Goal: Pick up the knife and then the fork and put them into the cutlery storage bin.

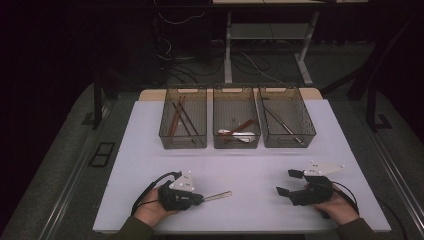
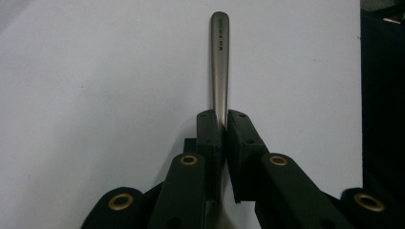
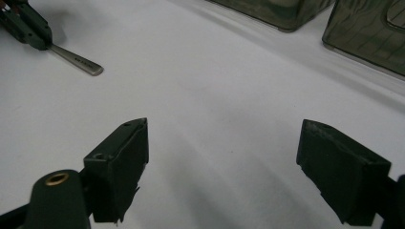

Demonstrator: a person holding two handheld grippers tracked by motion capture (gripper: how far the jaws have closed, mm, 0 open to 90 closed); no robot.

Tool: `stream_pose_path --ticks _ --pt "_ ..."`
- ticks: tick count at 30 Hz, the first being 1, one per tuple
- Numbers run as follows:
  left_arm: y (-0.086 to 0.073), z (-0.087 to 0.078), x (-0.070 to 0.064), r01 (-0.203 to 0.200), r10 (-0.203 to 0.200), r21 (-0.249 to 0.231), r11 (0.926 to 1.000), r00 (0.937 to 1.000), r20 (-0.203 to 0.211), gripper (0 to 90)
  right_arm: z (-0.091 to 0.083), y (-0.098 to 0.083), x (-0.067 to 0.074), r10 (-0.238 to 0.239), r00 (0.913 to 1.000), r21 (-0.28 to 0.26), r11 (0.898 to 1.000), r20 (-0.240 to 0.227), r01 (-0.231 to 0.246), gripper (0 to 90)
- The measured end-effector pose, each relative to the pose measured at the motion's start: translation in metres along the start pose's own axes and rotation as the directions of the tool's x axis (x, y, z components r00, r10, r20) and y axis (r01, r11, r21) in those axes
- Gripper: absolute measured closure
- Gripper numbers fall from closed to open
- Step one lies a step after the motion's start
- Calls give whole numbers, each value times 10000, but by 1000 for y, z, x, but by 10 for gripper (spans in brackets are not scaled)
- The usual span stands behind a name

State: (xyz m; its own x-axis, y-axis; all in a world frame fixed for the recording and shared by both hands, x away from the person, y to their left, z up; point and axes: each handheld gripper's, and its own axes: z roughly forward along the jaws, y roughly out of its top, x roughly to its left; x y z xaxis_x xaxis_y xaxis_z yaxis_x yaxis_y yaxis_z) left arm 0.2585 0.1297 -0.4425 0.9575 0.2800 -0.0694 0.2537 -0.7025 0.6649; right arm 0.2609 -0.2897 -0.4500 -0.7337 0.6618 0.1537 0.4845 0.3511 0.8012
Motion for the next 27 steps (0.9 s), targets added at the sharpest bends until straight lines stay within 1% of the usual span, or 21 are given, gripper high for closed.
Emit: stream_pose_path --ticks 2,4,7,9,10,11,13,15,16,17,18,19,20,22,24,27 --pt "0 0 1 82 -82 -13 10000 9999 151 837 0 0 0 -46 10000 4 10000 16 46 177" --pt "0 0 0 64 -63 -20 10000 9996 273 839 0 1 0 -105 9999 -62 9999 22 105 178" --pt "1 -1 -1 9 -8 -48 10000 9996 280 839 0 1 0 -185 9998 -20 9998 -52 185 177" --pt "3 -3 -1 72 -64 -310 9995 9997 254 840 0 2 0 -287 9996 106 9995 -78 288 178" --pt "4 -4 -1 87 -76 -382 9992 9996 278 840 0 3 0 -360 9993 205 9991 -139 363 178" --pt "4 -5 -1 144 -128 -500 9986 9994 315 840 -1 4 0 -334 9993 300 9990 -186 339 178" --pt "6 -8 0 74 -59 -576 9983 9997 255 839 -1 6 0 -262 9986 446 9986 -454 282 177" --pt "7 -9 0 44 -30 -689 9976 9998 205 840 -2 8 2 -444 9971 525 9975 -615 477 164" --pt "8 -10 0 37 -22 -754 9971 9998 201 840 -2 10 3 -677 9955 572 9958 -663 715 138" --pt "9 -11 0 11 6 -803 9968 9998 216 840 -2 11 4 -865 9932 638 9938 -777 916 139" --pt "11 -11 0 -24 43 -869 9962 9998 217 840 -2 13 6 -981 9915 663 9924 -856 1039 138" --pt "12 -12 -1 44 -22 -934 9956 9997 232 840 -1 15 7 -1047 9895 767 9907 -992 1125 138" --pt "14 -12 -1 -63 87 -961 9954 9997 249 840 -1 17 9 -1094 9876 827 9894 -1122 1190 139" --pt "18 -12 -2 -12 51 -1148 9934 9994 333 840 0 22 11 -1100 9833 895 9883 -1451 1238 139" --pt "24 -12 -1 -186 235 -1178 9929 9989 408 839 1 27 12 -979 9788 928 9889 -1801 1160 140" --pt "32 -10 -1 -332 393 -1232 9918 9981 473 839 6 34 13 -1156 9734 1010 9853 -1979 1375 143"
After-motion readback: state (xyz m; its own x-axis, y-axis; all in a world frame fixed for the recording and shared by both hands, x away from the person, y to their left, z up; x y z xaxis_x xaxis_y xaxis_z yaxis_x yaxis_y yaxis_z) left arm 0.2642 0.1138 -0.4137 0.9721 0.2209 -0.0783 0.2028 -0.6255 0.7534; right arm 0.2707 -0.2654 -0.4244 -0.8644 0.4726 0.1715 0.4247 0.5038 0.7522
